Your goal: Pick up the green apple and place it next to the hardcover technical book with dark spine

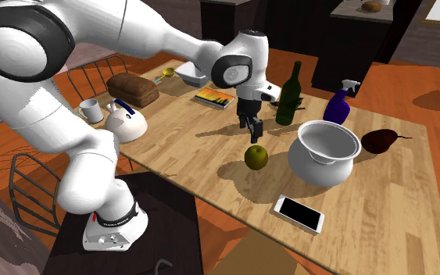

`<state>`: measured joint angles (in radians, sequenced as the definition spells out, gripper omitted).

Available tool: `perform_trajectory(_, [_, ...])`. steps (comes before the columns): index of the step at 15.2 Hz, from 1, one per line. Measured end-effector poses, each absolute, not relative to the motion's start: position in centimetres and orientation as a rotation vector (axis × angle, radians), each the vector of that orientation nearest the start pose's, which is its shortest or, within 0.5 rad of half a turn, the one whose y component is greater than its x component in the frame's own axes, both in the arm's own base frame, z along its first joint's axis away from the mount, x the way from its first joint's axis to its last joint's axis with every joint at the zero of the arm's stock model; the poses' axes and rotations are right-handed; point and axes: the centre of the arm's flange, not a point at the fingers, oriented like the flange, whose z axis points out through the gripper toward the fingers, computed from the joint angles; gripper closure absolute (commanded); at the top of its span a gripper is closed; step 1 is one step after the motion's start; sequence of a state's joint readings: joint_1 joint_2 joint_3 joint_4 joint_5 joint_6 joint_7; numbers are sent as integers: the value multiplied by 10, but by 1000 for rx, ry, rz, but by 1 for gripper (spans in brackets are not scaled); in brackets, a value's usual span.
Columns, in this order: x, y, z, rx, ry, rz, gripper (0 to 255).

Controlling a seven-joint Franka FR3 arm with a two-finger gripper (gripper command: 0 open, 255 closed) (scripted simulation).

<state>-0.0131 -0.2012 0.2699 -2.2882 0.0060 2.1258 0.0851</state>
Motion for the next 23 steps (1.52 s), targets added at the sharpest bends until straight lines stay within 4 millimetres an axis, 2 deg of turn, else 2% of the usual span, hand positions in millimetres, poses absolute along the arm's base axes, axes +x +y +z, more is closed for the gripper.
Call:
perform_trajectory(4, [502, 145, 403, -3195, -267, -83, 0])
perform_trajectory(6, [509, 147, 390, -3199, -268, -87, 0])
perform_trajectory(12, [513, 147, 358, -3200, -268, -89, 0])
perform_trajectory(19, [513, 146, 354, -3200, -268, -89, 0])
perform_trajectory(20, [513, 146, 354, -3200, -268, -89, 255])
perform_trajectory(23, [513, 146, 354, -3200, -268, -89, 255])
